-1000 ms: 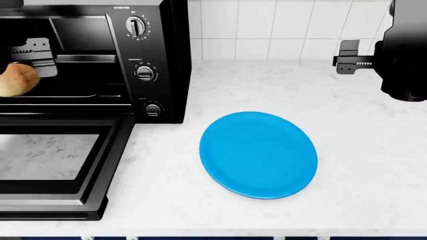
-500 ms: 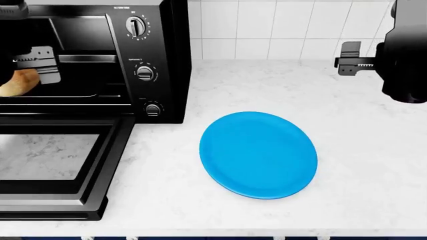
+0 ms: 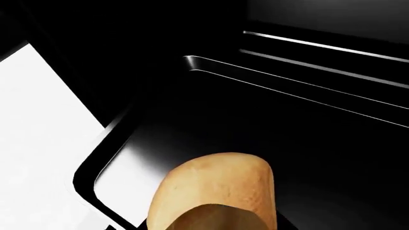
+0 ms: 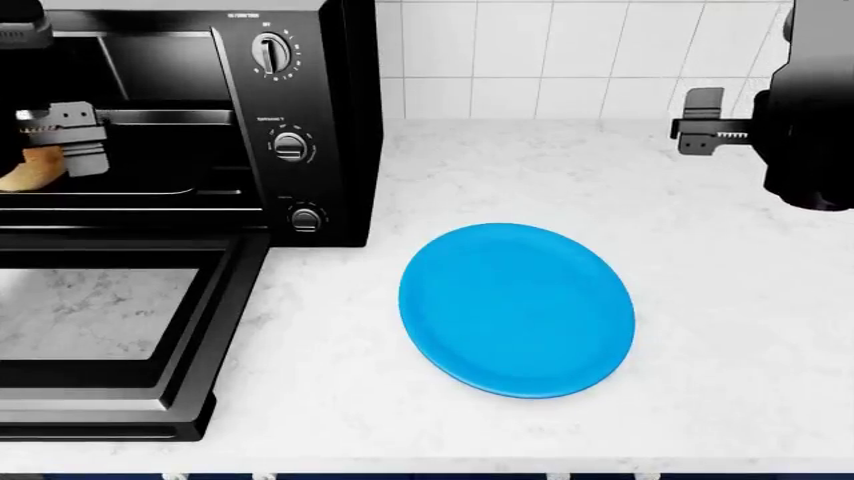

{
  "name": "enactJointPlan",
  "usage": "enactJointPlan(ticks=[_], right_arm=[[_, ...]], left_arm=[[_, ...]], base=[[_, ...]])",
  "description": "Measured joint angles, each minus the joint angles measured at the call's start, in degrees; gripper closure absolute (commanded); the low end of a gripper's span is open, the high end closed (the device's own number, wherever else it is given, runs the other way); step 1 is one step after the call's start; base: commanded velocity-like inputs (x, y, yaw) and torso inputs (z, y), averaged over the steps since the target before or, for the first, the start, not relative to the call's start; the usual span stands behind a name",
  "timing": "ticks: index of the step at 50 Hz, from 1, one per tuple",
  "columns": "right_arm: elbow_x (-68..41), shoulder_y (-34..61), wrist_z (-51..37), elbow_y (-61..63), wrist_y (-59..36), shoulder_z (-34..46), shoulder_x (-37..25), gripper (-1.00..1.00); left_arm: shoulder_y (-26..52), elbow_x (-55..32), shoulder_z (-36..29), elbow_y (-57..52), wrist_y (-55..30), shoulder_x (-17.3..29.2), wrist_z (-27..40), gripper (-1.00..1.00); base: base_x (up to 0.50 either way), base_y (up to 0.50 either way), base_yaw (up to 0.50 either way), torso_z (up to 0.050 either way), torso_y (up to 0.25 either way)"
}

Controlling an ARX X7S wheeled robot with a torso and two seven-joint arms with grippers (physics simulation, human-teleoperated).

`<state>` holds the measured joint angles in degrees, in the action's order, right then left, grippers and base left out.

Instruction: Pick the bread from the tray and place it on the plate on the counter.

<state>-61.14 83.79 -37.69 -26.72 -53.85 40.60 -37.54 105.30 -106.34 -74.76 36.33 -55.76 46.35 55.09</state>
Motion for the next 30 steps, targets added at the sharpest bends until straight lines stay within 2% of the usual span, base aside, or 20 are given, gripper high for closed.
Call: enactJointPlan(ticks=[10,30], right_arm=[[-0.15,-0.05,-0.43,0.23,-0.14,-0.26,-0.36,-1.00],[-1.25,0.01,-1.60,1.63,-0.70,-1.42,-1.18,-1.00]], left_arm=[[2.51,-1.11,1.05,-2.15,-1.35,1.25,1.66,1.00],[13.87,-10.29,4.26,-9.78,-12.17,4.80,7.83,1.00]], base=[[0.00,0.00,0.00,0.000,0.001],[0.00,0.00,0.00,0.000,0.000]])
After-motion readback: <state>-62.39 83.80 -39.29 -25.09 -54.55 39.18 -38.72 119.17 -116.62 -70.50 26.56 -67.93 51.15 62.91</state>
